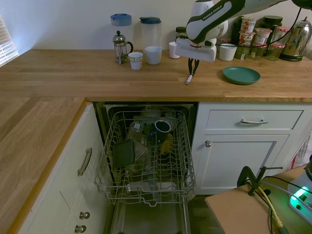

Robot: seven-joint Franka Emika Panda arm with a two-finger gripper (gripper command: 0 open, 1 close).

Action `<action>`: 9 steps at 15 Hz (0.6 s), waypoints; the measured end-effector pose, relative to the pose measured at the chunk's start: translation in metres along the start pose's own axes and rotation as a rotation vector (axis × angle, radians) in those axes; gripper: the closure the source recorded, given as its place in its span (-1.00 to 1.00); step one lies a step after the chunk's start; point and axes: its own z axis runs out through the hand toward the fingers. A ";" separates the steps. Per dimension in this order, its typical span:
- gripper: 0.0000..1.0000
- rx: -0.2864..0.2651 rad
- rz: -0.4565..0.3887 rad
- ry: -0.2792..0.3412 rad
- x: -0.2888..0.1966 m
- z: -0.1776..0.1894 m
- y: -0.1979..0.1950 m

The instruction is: Put the fork in the dishwasher

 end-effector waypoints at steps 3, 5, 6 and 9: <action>1.00 0.044 -0.017 -0.018 -0.013 -0.033 0.005; 1.00 0.051 -0.045 -0.036 -0.033 -0.052 0.021; 1.00 0.050 -0.060 -0.051 -0.046 -0.059 0.030; 1.00 0.030 -0.104 -0.100 -0.085 -0.071 0.065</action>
